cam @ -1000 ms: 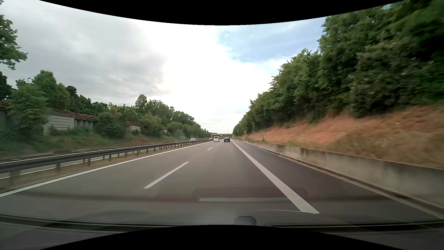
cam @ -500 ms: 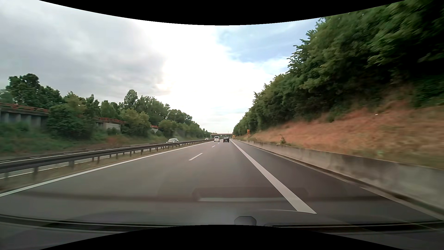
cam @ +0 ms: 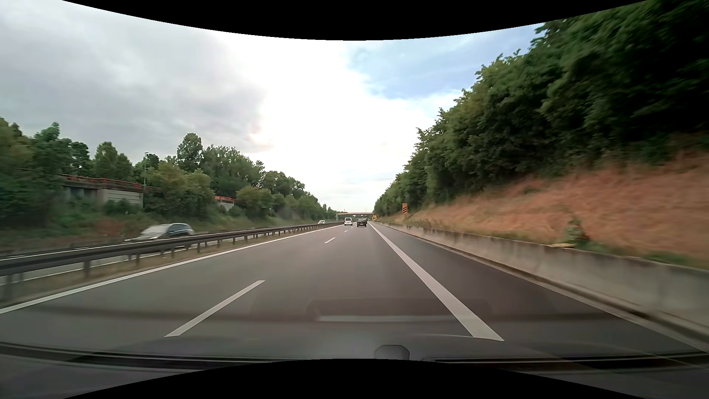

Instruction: Follow the waypoints while adhering to traffic rules and regulations

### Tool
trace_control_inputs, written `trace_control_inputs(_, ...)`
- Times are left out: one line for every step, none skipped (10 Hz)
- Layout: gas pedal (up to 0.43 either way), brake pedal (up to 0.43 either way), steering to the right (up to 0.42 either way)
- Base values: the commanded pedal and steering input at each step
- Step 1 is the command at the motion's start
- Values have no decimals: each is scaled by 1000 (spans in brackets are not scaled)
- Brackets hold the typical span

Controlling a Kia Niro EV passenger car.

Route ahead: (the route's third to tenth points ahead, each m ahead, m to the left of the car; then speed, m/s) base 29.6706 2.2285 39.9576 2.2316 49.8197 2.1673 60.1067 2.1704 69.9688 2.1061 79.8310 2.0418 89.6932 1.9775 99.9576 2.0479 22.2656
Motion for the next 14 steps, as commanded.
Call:
trace_control_inputs(220, 0, -6)
trace_control_inputs(220, 0, -6)
trace_control_inputs(220, 0, -6)
trace_control_inputs(220, 0, -5)
trace_control_inputs(220, 0, -5)
trace_control_inputs(220, 0, -5)
trace_control_inputs(220, 0, -5)
trace_control_inputs(220, 0, -5)
trace_control_inputs(220, 0, -4)
trace_control_inputs(220, 0, -4)
trace_control_inputs(220, 0, -1)
trace_control_inputs(220, 0, -1)
trace_control_inputs(228, 0, -1)
trace_control_inputs(228, 0, -1)
